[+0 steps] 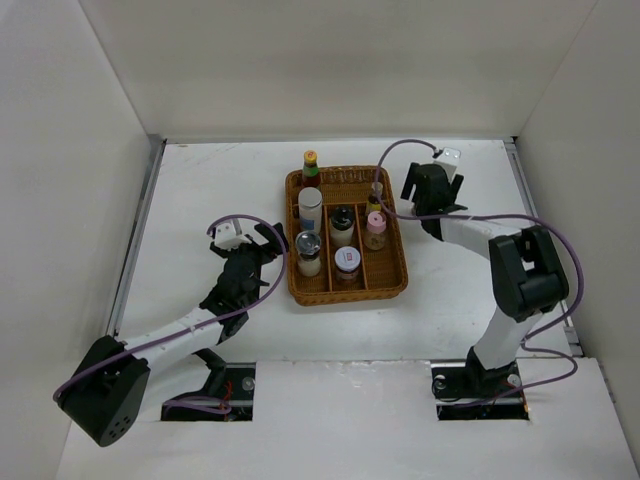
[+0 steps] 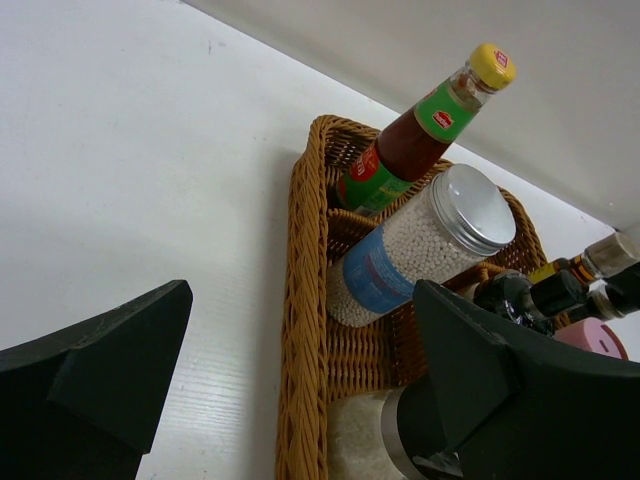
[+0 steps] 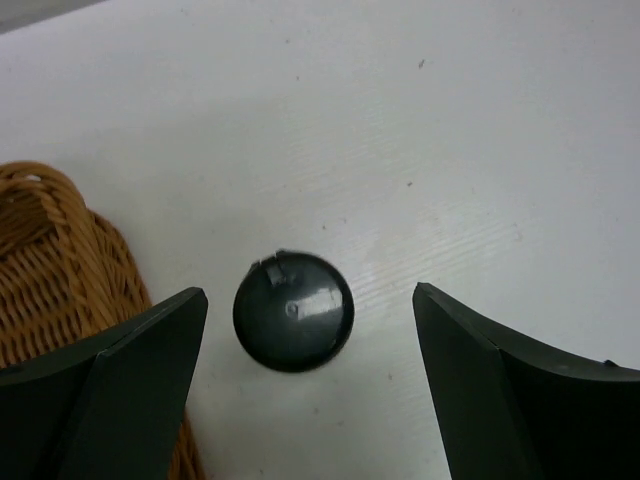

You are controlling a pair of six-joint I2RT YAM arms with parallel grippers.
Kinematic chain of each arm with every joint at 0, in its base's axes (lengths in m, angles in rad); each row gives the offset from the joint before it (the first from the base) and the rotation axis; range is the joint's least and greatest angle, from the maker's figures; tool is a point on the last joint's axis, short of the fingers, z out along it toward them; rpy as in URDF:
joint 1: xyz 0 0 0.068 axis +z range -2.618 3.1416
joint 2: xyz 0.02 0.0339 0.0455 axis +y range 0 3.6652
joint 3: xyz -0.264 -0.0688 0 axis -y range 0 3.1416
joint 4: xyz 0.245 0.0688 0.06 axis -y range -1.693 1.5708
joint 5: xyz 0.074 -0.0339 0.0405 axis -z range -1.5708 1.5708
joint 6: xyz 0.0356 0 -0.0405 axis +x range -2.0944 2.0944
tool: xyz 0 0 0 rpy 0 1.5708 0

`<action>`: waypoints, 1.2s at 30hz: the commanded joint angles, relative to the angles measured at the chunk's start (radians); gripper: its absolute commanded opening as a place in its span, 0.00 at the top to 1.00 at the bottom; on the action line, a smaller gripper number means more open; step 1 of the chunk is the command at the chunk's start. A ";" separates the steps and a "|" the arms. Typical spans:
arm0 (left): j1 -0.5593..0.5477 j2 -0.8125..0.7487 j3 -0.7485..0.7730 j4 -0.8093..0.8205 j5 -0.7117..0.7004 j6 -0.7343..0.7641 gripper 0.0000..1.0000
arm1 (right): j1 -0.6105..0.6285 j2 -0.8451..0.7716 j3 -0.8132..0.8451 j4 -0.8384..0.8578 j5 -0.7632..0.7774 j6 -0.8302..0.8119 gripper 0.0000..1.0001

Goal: Organize the condiment bottles

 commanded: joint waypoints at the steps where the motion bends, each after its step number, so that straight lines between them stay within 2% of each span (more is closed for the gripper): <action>1: 0.007 -0.003 0.009 0.046 0.010 -0.008 0.05 | -0.015 0.027 0.092 0.028 -0.028 -0.025 0.12; 6: 0.009 -0.002 0.011 0.046 0.010 -0.008 0.05 | -0.013 0.073 0.123 -0.002 -0.056 -0.015 0.28; 8: 0.010 0.000 0.011 0.046 0.009 -0.008 0.05 | -0.012 0.076 0.123 -0.017 -0.048 -0.003 0.28; 10: 0.010 0.001 0.011 0.046 0.010 -0.008 0.05 | -0.012 0.077 0.124 -0.040 -0.042 0.004 0.22; 12: 0.010 0.001 0.011 0.046 0.010 -0.008 0.05 | -0.012 0.077 0.112 -0.040 -0.034 0.008 0.25; 13: 0.010 0.001 0.011 0.046 0.010 -0.008 0.05 | -0.012 0.077 0.109 -0.040 -0.037 0.011 0.28; 17: 0.009 0.000 0.011 0.046 0.010 -0.010 0.05 | -0.012 0.067 0.100 -0.051 -0.033 0.021 0.52; 20: 0.012 -0.006 0.009 0.040 0.000 -0.010 0.05 | -0.004 0.001 0.065 -0.032 -0.010 0.034 0.64; 24: 0.012 -0.025 0.006 0.037 -0.014 -0.010 0.00 | 0.039 -0.178 -0.016 -0.017 0.025 0.026 0.65; 29: 0.004 -0.023 0.014 0.034 -0.019 -0.005 0.00 | 0.119 -0.447 -0.151 -0.083 0.051 0.037 0.65; 36: 0.009 -0.019 0.014 0.034 -0.020 -0.010 0.00 | 0.342 -0.703 -0.319 -0.172 0.091 0.064 0.65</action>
